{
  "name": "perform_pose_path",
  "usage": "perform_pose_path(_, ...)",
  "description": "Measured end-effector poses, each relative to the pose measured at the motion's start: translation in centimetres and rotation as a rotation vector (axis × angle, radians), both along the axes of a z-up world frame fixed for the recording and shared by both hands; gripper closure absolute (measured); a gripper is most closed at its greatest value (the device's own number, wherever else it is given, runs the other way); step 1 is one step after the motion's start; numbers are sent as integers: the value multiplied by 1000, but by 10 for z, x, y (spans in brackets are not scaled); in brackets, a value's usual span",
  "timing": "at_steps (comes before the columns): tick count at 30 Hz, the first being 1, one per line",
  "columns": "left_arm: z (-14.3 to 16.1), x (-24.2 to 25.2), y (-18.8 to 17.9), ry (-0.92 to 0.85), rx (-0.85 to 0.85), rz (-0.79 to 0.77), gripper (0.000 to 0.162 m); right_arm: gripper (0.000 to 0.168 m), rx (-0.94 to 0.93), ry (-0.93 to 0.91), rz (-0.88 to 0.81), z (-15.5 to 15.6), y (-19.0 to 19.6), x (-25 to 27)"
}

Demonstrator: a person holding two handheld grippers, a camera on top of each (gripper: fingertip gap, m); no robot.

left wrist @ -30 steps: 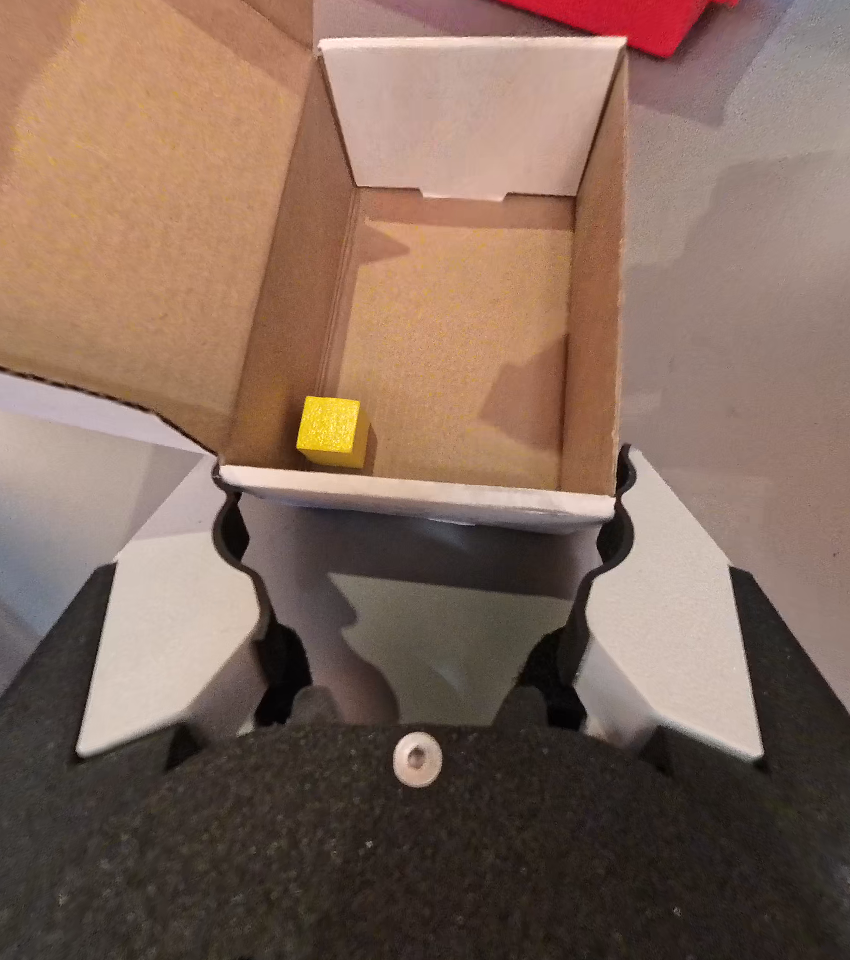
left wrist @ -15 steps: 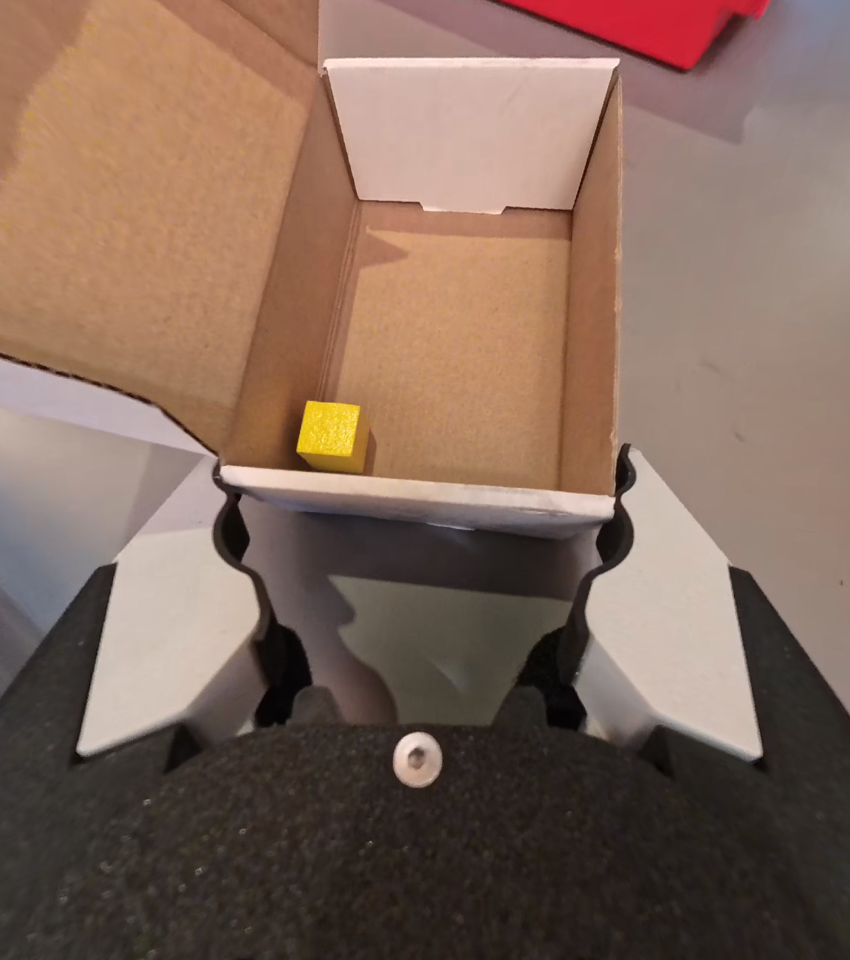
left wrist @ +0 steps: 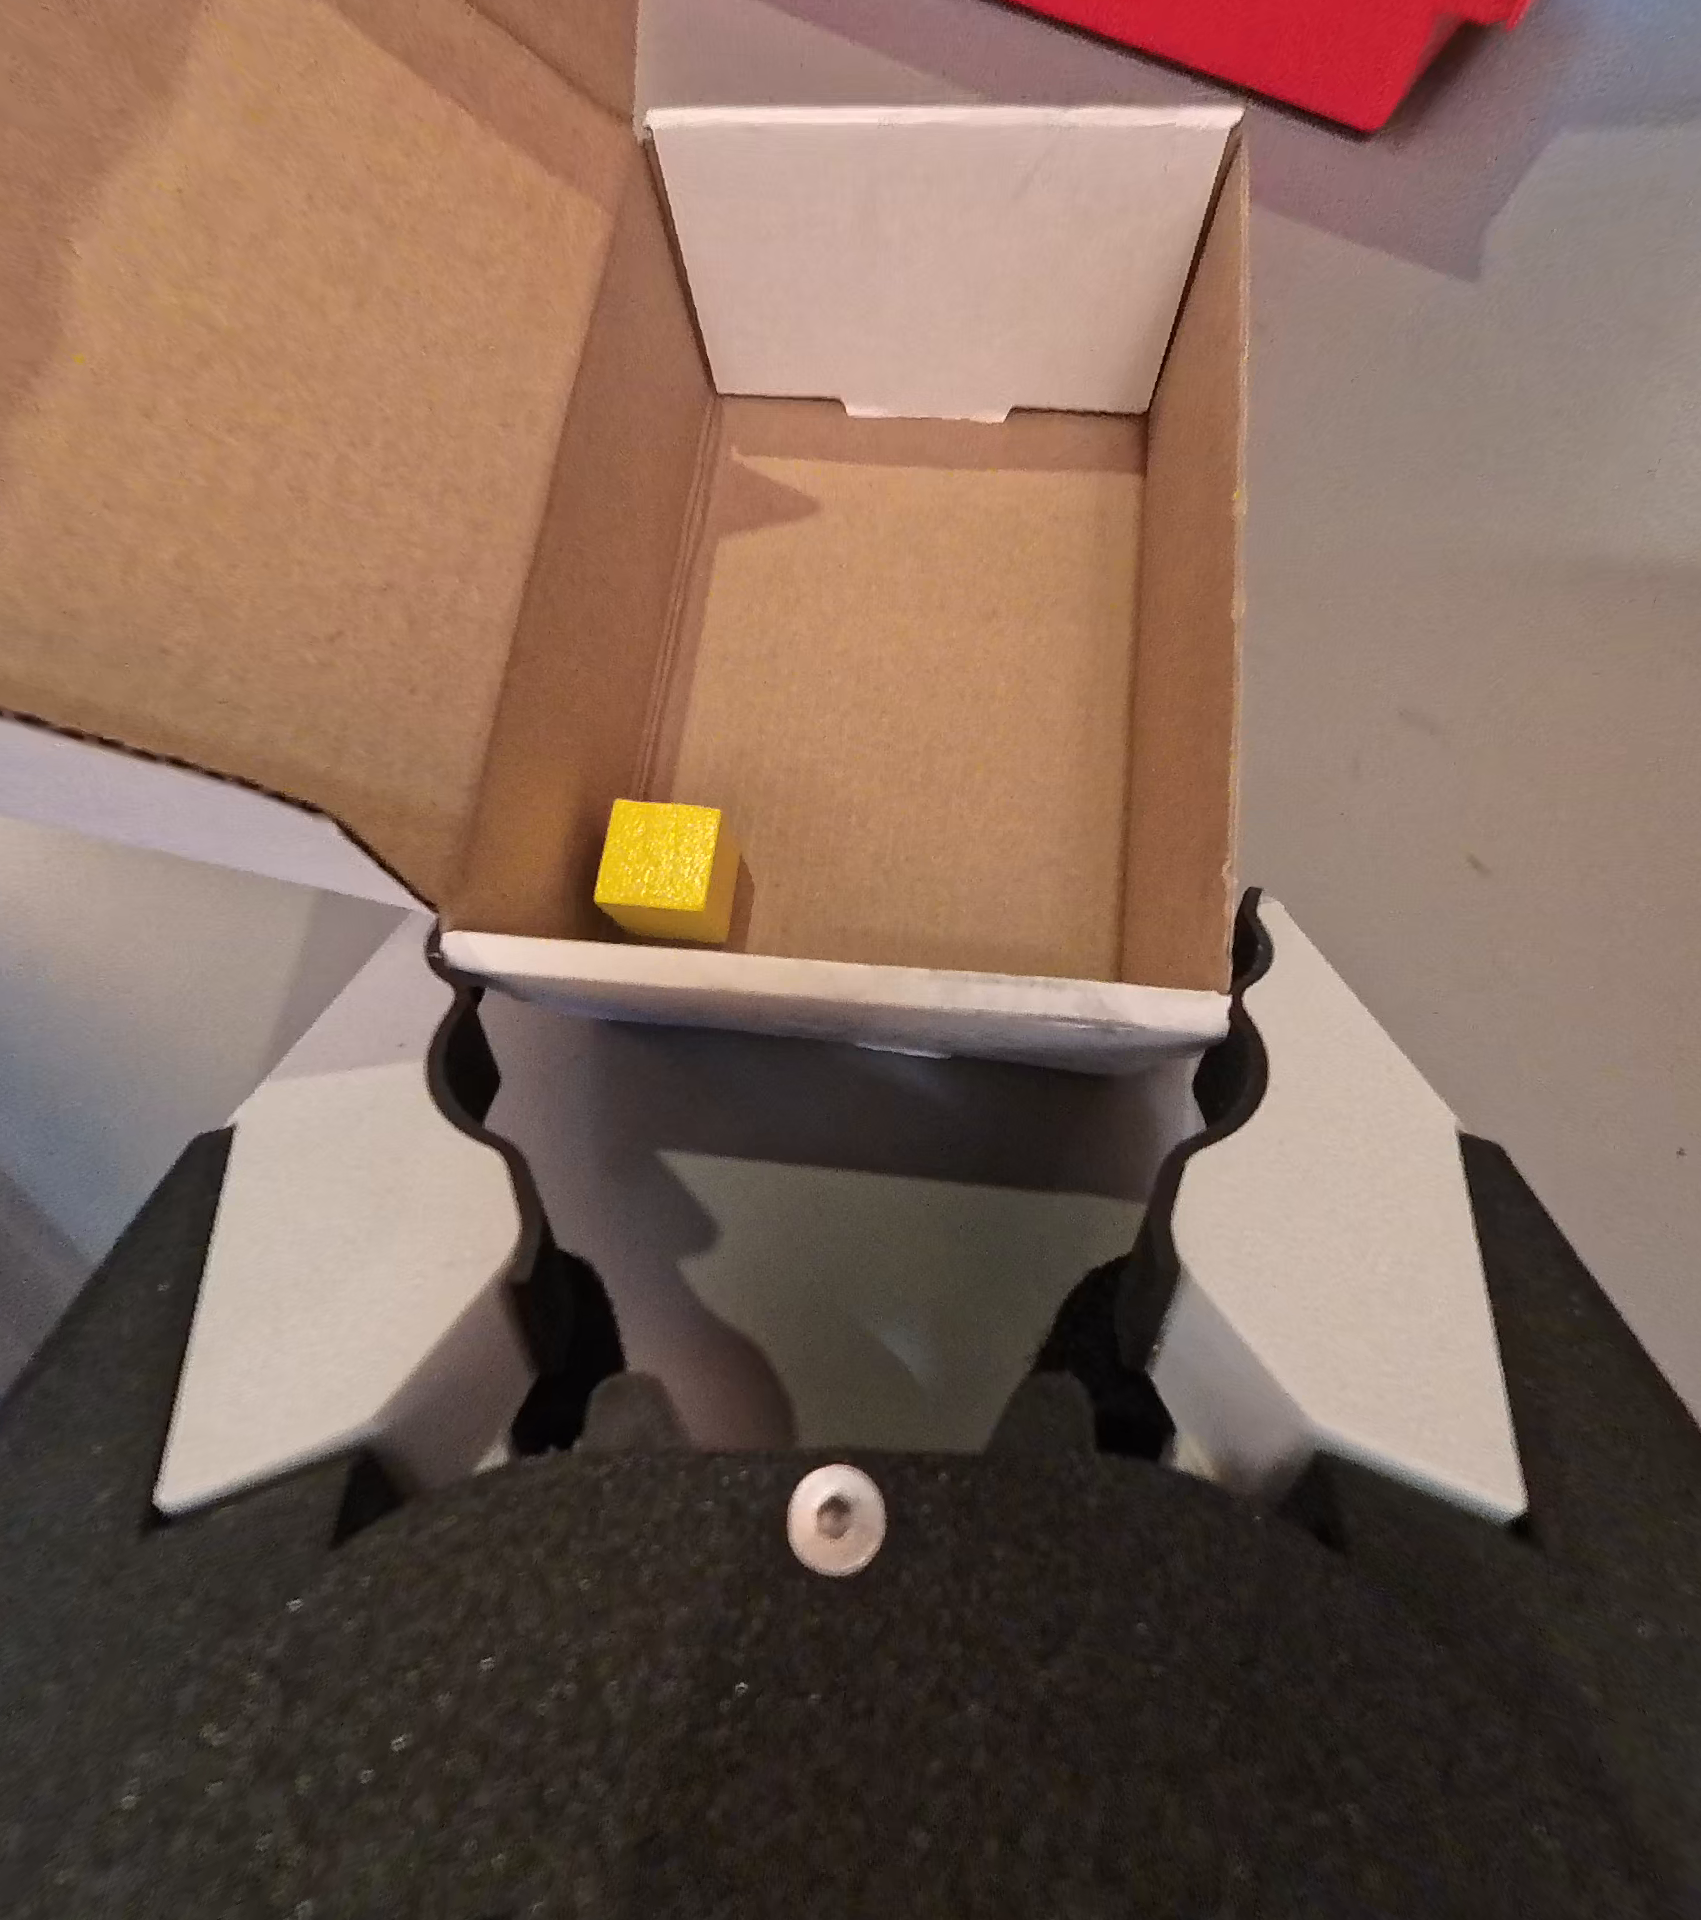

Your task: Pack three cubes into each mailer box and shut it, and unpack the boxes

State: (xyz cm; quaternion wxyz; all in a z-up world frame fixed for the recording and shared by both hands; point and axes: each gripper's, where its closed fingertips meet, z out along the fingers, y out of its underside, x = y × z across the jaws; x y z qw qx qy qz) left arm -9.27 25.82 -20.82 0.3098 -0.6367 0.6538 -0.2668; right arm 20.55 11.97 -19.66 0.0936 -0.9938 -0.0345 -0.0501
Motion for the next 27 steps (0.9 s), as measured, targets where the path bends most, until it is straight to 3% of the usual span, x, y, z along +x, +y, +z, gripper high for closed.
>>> perform_pose_path(1,0,0,0,0,1,-1,26,142,4,-10,-6,2,0,2)
perform_pose_path(3,0,0,0,2,2,-3,26,126,20,-48,-19,14,1,6)
perform_pose_path(6,0,0,0,-1,-2,-11,26,121,187,-48,21,62,25,-14)
perform_pose_path(9,1,1,-1,-13,-9,-14,26,122,504,39,209,124,76,-85)
perform_pose_path(11,1,2,-1,-14,-10,-7,26,122,641,109,315,141,102,-141)
perform_pose_path(13,1,4,-1,-16,-2,2,26,127,653,133,318,125,124,-182)
perform_pose_path(17,1,5,-1,-15,8,18,26,126,524,216,205,62,159,-241)
perform_pose_path(19,1,5,-1,-15,12,25,26,125,467,335,165,44,166,-272)
perform_pose_path(27,1,5,-4,-26,-2,40,26,118,294,345,34,7,175,-292)
